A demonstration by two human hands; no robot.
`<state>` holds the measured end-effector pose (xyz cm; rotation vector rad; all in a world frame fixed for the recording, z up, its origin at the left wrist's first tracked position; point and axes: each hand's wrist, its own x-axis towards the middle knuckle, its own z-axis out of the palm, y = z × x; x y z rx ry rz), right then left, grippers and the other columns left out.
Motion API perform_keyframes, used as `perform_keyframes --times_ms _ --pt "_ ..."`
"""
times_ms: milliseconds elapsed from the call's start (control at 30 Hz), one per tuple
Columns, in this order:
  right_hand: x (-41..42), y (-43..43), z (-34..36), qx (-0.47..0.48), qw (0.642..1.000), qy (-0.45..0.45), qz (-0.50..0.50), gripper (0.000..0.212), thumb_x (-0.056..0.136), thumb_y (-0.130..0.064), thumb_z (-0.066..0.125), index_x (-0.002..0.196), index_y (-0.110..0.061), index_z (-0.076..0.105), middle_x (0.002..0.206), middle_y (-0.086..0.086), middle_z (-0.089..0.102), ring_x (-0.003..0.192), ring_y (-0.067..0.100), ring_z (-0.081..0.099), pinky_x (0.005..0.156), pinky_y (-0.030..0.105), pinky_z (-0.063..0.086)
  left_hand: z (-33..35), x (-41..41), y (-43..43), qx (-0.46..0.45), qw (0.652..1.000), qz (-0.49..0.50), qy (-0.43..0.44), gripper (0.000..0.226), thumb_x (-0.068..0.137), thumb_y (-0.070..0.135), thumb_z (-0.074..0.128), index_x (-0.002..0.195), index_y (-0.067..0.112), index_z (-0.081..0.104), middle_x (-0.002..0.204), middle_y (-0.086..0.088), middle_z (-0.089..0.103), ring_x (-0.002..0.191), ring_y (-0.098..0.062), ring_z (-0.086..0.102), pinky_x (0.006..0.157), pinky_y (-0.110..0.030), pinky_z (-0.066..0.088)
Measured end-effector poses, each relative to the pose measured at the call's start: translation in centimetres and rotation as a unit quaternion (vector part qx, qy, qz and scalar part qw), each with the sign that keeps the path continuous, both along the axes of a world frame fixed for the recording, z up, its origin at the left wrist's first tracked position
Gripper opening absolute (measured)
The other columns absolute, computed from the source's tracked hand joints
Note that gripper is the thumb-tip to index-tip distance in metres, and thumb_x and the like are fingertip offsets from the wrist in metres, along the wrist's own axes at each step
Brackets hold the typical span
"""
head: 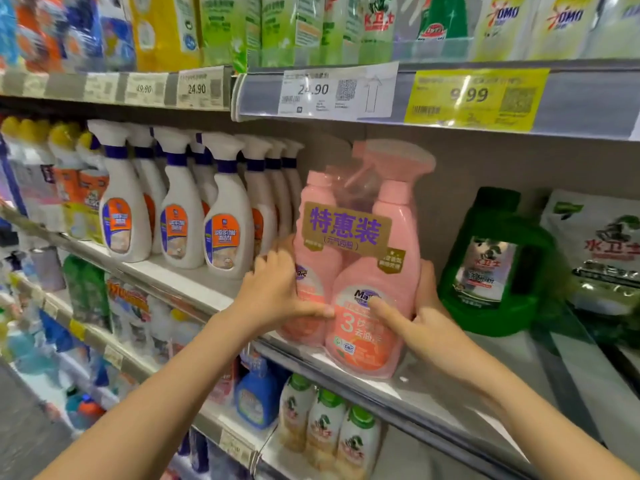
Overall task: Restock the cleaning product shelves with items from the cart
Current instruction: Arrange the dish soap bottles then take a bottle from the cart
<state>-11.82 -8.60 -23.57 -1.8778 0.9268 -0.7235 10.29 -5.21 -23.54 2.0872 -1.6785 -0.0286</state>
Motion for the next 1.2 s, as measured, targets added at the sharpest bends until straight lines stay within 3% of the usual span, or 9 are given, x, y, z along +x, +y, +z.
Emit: perform_keyframes --times_ms 67,233,367,533,667,800,967,1067,1200 --pt "-0.5 0.2 0.4 -0.017 0.997 0.070 0.034 0.016 0.080 -0.054 0.060 0.086 -0.039 0.058 0.076 -0.027 0.069 0.081 -0.005 0.067 0.077 0.015 0.054 0.3 0.1 0.7 0.011 1.000 -0.002 0.002 0.106 0.051 0.067 0.078 0.122 0.004 0.032 0.108 -0.001 0.028 0.117 -0.029 0.039 0.096 -0.045 0.042" --pt "0.2 0.0 0.8 -0.041 0.992 0.112 -0.027 0.033 0.082 -0.052 0.062 0.084 -0.024 0.045 0.098 -0.007 0.064 0.095 0.018 0.067 0.091 0.037 0.054 -0.1 0.2 -1.5 0.055 0.992 0.001 0.111 0.117 0.056 0.047 0.088 0.144 -0.001 0.027 0.145 -0.020 0.026 0.137 -0.037 0.028 0.114 -0.045 0.031" --pt "1.0 -1.2 0.8 -0.086 0.992 0.063 -0.073 0.067 0.080 -0.041 0.073 0.124 -0.031 0.025 0.125 -0.002 0.057 0.107 0.023 0.062 0.092 0.046 0.054 -0.3 0.3 -2.3 0.039 0.988 0.004 0.147 0.060 0.070 0.027 0.084 0.112 -0.005 0.058 0.109 -0.013 0.061 0.106 -0.032 0.060 0.089 -0.033 0.050" --pt "1.7 -2.5 0.5 -0.106 0.988 0.052 -0.098 0.058 0.084 -0.034 0.072 0.118 -0.025 0.026 0.131 0.007 0.056 0.111 0.027 0.060 0.093 0.049 0.052 -0.1 -0.7 -2.8 -0.046 0.977 -0.027 0.208 0.079 0.068 0.014 0.086 0.129 0.015 0.036 0.104 0.003 0.046 0.111 -0.015 0.046 0.095 -0.024 0.039" --pt "2.0 -3.1 0.2 -0.120 0.983 0.070 -0.121 0.060 0.084 -0.035 0.072 0.121 -0.020 0.027 0.128 0.010 0.058 0.110 0.031 0.060 0.091 0.052 0.051 0.1 -0.6 -3.5 -0.094 0.977 -0.012 0.193 0.124 0.058 0.016 0.092 0.150 0.013 0.009 0.143 -0.013 0.025 0.129 -0.026 0.033 0.101 -0.031 0.034" --pt "2.3 -3.1 -0.2 -0.120 0.980 0.073 -0.138 0.063 0.085 -0.037 0.070 0.125 -0.020 0.025 0.129 0.011 0.056 0.110 0.031 0.060 0.090 0.052 0.052 -0.4 -0.7 -3.2 -0.108 0.971 -0.014 0.211 0.114 0.059 0.010 0.091 0.146 0.010 0.017 0.135 -0.007 0.031 0.118 -0.016 0.036 0.091 -0.020 0.032" --pt "2.7 -2.8 -0.5 -0.079 0.979 0.076 -0.170 0.069 0.082 -0.034 0.073 0.130 -0.011 0.029 0.133 0.012 0.051 0.115 0.031 0.056 0.093 0.051 0.051 -0.5 -1.5 -2.8 -0.085 0.978 0.036 0.186 0.125 0.060 0.020 0.091 0.151 0.007 0.006 0.156 -0.020 0.007 0.141 -0.035 0.020 0.115 -0.040 0.028" --pt "2.1 -1.1 -1.1 -0.129 0.967 0.027 -0.217 0.082 0.077 -0.022 0.080 0.140 -0.007 0.029 0.138 0.014 0.039 0.126 0.033 0.044 0.104 0.048 0.042 -1.1 -2.4 -1.0 -0.130 0.973 0.066 0.178 0.098 0.073 0.010 0.082 0.144 -0.001 0.015 0.152 -0.022 0.006 0.137 -0.035 0.028 0.110 -0.028 0.027" --pt "0.8 3.6 -1.4 -0.261 0.939 -0.089 -0.204 0.046 0.085 -0.025 0.072 0.122 -0.010 0.050 0.118 0.006 0.048 0.113 0.022 0.049 0.092 0.024 0.038 -2.3 -2.4 5.1 -0.257 0.951 0.050 0.167 0.054 0.085 0.017 0.070 0.132 0.009 0.044 0.132 -0.008 0.035 0.115 -0.020 0.048 0.098 -0.021 0.040"
